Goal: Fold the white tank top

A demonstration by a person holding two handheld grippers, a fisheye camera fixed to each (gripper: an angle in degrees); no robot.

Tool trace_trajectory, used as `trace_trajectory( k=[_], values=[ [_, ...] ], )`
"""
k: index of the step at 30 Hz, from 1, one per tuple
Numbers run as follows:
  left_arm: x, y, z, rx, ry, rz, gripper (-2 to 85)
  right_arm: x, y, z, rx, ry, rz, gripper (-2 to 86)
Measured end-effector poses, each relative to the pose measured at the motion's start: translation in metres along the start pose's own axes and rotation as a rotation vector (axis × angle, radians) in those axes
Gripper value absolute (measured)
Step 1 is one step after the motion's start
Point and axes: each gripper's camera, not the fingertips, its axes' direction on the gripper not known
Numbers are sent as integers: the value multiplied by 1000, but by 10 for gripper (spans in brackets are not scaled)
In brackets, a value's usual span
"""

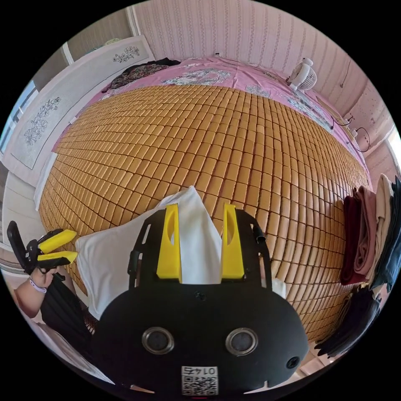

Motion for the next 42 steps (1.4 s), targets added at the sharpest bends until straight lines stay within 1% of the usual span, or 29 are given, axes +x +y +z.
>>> trace_trajectory(
  k=[1,2,6,7,8,9,10,12,13,16,18,23,25,26,27,29,30,32,33,35,36,37,38,39,40,41,42],
  values=[
    [1,-11,7,-24,-1,4,112,-5,-5,14,-50,9,-3,125],
    [5,-17,7,-19,-34,19,102,-9,-5,14,-20,15,-11,119],
    [16,-27,2,0,-84,59,64,-39,1,16,21,-10,-139,47],
    [20,-29,-2,0,-96,70,48,-46,5,14,19,32,-163,40],
    [26,-32,-7,-16,-62,93,34,-49,7,13,14,42,-174,38],
    [28,-34,-10,-26,-67,84,33,-51,11,6,7,40,-178,34],
    [35,-35,-20,-33,-88,98,30,-51,19,-8,41,13,-171,31],
    [48,-33,-47,15,-99,138,28,-46,34,-39,130,-57,-148,28],
    [55,-31,-72,60,-79,161,27,-42,46,-61,183,-105,-134,27],
    [66,-25,-146,168,-30,191,26,-40,73,-114,302,-168,-141,25],
    [72,-19,-192,244,-38,202,24,-44,86,-144,372,-206,-162,23],
    [67,10,-317,444,-86,118,20,-73,100,-206,552,-319,-234,17],
    [57,22,-356,475,-107,93,19,-98,94,-225,636,-397,-303,15],
    [49,31,-382,499,-124,81,18,-104,90,-229,647,-418,-321,14],
    [45,37,-396,515,-137,78,18,-120,78,-235,661,-460,-361,13],
    [25,62,-449,579,-228,67,17,-147,55,-241,673,-525,-431,12],
    [20,68,-461,592,-255,57,17,-169,37,-244,676,-564,-485,11],
    [-11,87,-510,628,-349,-25,16,-210,5,-246,673,-618,-564,11],
    [-18,91,-521,634,-375,-44,16,-242,-17,-246,664,-646,-619,11],
    [-56,109,-564,669,-507,-129,16,-295,-52,-245,647,-676,-695,12],
    [-68,113,-575,676,-536,-153,17,-333,-75,-245,632,-698,-740,12],
    [-95,118,-599,688,-584,-205,20,-373,-99,-244,612,-723,-791,15],
    [-125,122,-624,708,-629,-236,25,-393,-111,-244,605,-733,-815,16],
    [-142,123,-635,715,-654,-246,28,-436,-135,-244,601,-736,-860,19],
    [-182,124,-655,711,-690,-284,39,-482,-163,-243,573,-716,-900,25],
    [-234,126,-673,707,-714,-364,53,-506,-178,-240,551,-714,-914,28],
    [-263,129,-680,708,-718,-413,61,-555,-210,-231,502,-710,-931,37]
  ],
)
